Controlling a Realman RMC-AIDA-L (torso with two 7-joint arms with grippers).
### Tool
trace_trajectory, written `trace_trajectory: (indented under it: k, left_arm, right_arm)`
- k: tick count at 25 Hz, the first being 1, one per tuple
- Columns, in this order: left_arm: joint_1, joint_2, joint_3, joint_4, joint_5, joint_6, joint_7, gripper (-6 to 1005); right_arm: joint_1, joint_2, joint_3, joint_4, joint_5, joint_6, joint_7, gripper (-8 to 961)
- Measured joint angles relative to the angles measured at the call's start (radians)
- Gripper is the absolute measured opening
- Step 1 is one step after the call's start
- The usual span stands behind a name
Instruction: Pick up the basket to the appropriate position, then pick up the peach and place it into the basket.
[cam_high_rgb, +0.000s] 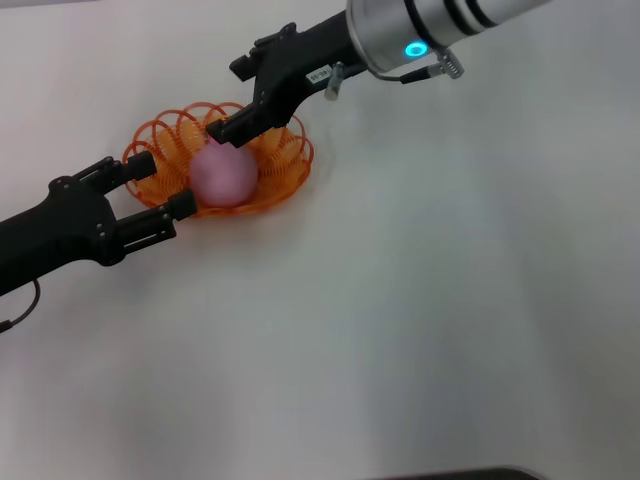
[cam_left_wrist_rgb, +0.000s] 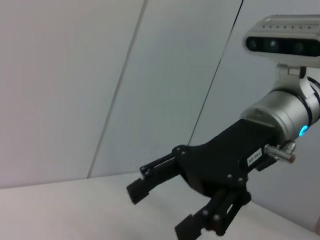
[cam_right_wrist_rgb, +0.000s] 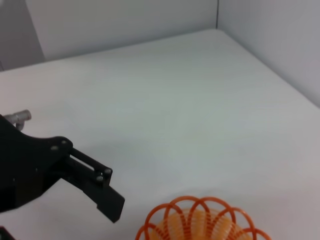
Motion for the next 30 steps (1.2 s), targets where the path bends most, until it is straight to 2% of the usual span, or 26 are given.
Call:
trace_trajectory:
  k: [12, 30]
  left_arm:
    - [0.001, 0.001, -0.004, 0.000, 0.000, 0.002, 0.000, 843]
    - [0.026, 0.003, -0.026, 0.012, -0.006, 0.006, -0.003, 843]
  right_arm:
    - [-0.202, -0.007, 0.033, -0.217, 0.085, -0.096, -0.016, 935]
    - [-0.338, -0.013, 0.252, -0.267, 0.090, -0.292, -0.075, 936]
